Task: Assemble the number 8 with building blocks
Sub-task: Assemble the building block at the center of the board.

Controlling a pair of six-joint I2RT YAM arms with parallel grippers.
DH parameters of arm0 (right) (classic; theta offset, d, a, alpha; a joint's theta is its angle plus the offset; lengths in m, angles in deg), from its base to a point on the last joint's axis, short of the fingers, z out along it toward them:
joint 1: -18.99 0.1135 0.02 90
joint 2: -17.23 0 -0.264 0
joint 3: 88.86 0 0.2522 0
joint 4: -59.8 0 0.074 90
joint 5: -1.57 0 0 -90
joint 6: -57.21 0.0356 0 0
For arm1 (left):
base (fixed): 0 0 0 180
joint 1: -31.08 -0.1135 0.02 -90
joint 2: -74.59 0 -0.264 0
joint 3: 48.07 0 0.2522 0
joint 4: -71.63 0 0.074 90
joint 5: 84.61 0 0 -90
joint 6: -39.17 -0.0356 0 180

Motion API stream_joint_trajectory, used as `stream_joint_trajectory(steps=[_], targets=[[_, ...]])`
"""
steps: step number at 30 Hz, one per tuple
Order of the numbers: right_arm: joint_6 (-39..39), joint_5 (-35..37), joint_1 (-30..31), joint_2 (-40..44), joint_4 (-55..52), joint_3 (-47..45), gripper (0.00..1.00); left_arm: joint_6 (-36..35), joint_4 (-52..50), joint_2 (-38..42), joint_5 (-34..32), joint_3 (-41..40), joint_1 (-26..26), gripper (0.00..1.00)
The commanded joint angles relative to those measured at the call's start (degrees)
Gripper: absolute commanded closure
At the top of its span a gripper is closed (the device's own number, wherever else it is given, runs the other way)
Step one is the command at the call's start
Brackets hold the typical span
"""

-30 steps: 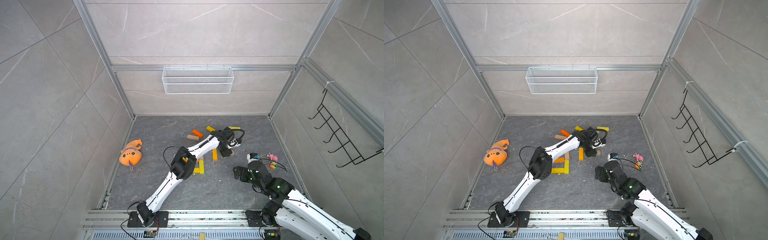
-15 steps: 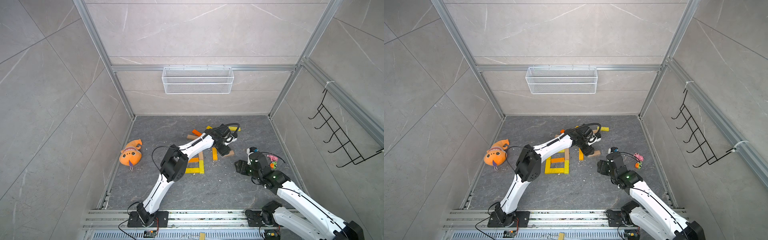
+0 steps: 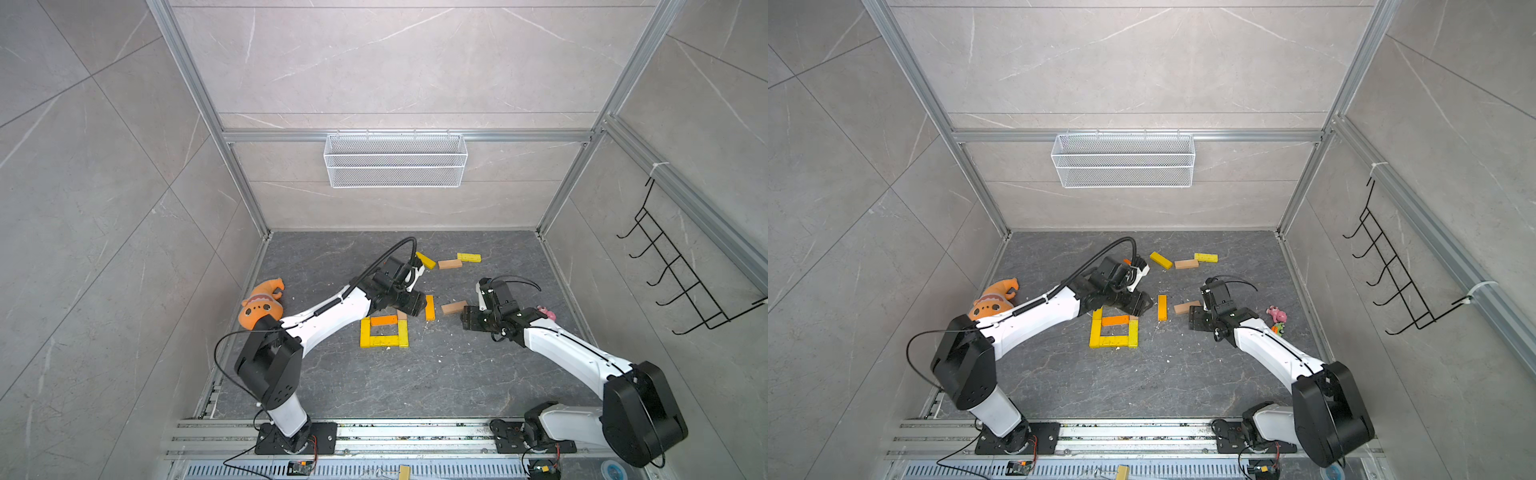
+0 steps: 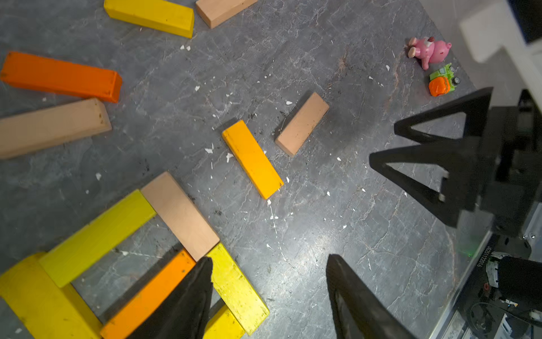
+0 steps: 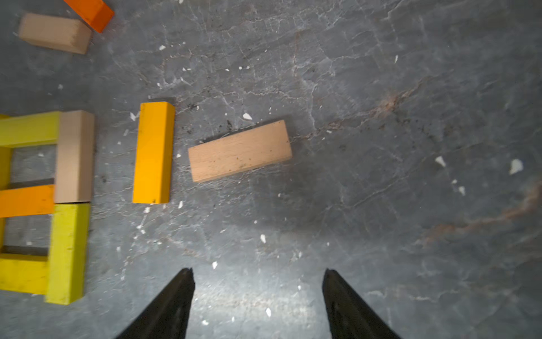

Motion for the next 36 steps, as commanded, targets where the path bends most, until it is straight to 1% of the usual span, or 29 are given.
stream_joint_trajectory(steps=[1,3,5,11,13,15,18,29,36], targets=[[-8.84,2.93,-0.39,-4.24,-1.43,3.93,0.19,6.40,6.59,6.08,-0.57,-5.36,0.09,0.35],[-10.72,3.04,-0.72,-6.64,-1.30,5.30,0.19,6.80,7.00,8.29,-0.43,-7.89,0.08,0.36],[-12.29,2.86,-1.39,-9.04,-1.28,6.72,0.20,6.96,6.75,9.99,-0.84,-9.53,0.09,0.36],[-17.96,-1.19,-1.92,-16.38,-2.73,11.72,0.21,8.11,8.40,15.42,-0.93,-13.78,0.09,0.34],[-19.01,-2.01,-2.10,-18.01,-2.78,12.90,0.21,8.74,9.81,16.88,-1.65,-15.20,0.08,0.19],[-19.64,-2.76,-2.38,-19.44,-3.38,13.98,0.21,9.09,10.91,17.85,-2.22,-16.04,0.09,0.13],[-20.17,-3.86,-2.86,-20.98,-3.62,14.60,0.20,9.55,11.20,18.58,-2.56,-16.34,0.09,0.01],[-21.70,-5.01,-3.22,-26.35,-4.85,18.82,0.19,10.08,11.12,19.42,-2.84,-17.26,0.09,0.00],[-22.30,-5.64,-3.24,-29.22,-5.95,21.66,0.23,10.30,11.13,19.64,-2.82,-17.94,0.06,0.00]])
